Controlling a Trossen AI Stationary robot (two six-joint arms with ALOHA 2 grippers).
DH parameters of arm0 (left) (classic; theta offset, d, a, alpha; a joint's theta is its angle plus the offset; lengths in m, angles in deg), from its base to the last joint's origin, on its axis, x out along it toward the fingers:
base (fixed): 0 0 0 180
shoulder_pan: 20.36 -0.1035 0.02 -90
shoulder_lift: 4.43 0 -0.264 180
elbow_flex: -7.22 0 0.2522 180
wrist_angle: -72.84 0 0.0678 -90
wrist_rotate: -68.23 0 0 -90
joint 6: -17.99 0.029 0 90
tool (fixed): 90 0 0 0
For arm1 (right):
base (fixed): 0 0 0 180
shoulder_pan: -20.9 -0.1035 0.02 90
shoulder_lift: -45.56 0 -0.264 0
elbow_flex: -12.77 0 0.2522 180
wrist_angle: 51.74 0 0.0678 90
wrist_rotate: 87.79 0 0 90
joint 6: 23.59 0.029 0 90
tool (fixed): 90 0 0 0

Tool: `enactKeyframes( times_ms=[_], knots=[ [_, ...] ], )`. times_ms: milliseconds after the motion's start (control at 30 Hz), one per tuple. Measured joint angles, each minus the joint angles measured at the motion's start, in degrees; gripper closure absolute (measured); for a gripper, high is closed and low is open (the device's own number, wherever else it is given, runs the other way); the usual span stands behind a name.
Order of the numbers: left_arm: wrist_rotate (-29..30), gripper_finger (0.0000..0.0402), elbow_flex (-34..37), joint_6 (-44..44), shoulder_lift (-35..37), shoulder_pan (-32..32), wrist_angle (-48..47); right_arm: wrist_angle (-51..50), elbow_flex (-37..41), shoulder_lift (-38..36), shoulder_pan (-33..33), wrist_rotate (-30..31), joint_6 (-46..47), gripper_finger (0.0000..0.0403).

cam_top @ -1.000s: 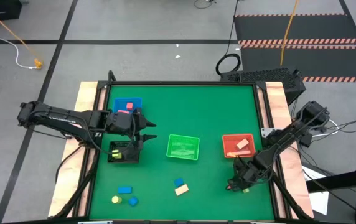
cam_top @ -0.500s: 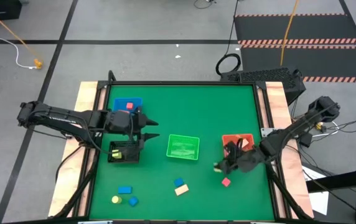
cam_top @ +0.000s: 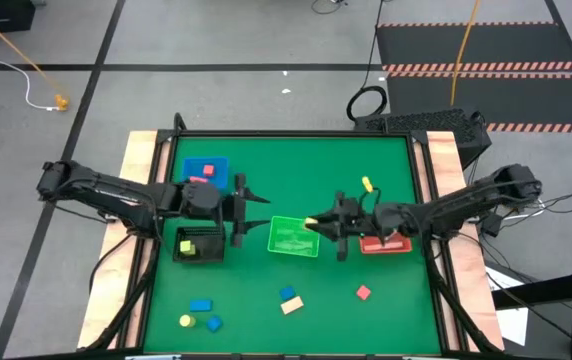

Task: Sort & place blocks by color
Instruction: Put the right light green block into the black basket

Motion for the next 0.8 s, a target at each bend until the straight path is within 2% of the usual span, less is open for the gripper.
enactKeyframes(
  times_ms=[100,233,333,467,567,800],
  knots=[
    [0.17,0.0174,0.0,6.72,-2.82,-0.04,5.66,7.06,0.0,3.69,4.04,-6.52,3.17,0.0363],
    [0.51,0.0174,0.0,15.58,-5.65,0.15,13.41,9.22,0.0,8.18,8.43,-10.81,12.84,0.0362],
    [0.54,0.0174,-0.02,19.06,-7.0,0.17,14.84,11.59,0.02,10.65,10.66,-13.56,17.93,0.0353],
    [0.5,0.0174,0.0,17.96,-8.3,0.21,14.2,16.12,-0.22,12.63,11.96,-16.91,20.54,0.0354],
    [0.5,0.0174,0.0,16.78,-8.17,0.17,14.18,15.69,-1.32,13.35,12.23,-19.58,20.78,0.0359],
    [-1.66,0.0174,0.0,16.82,-8.12,0.17,15.95,5.49,-7.19,13.42,12.21,-21.28,20.25,0.0356]
  ],
)
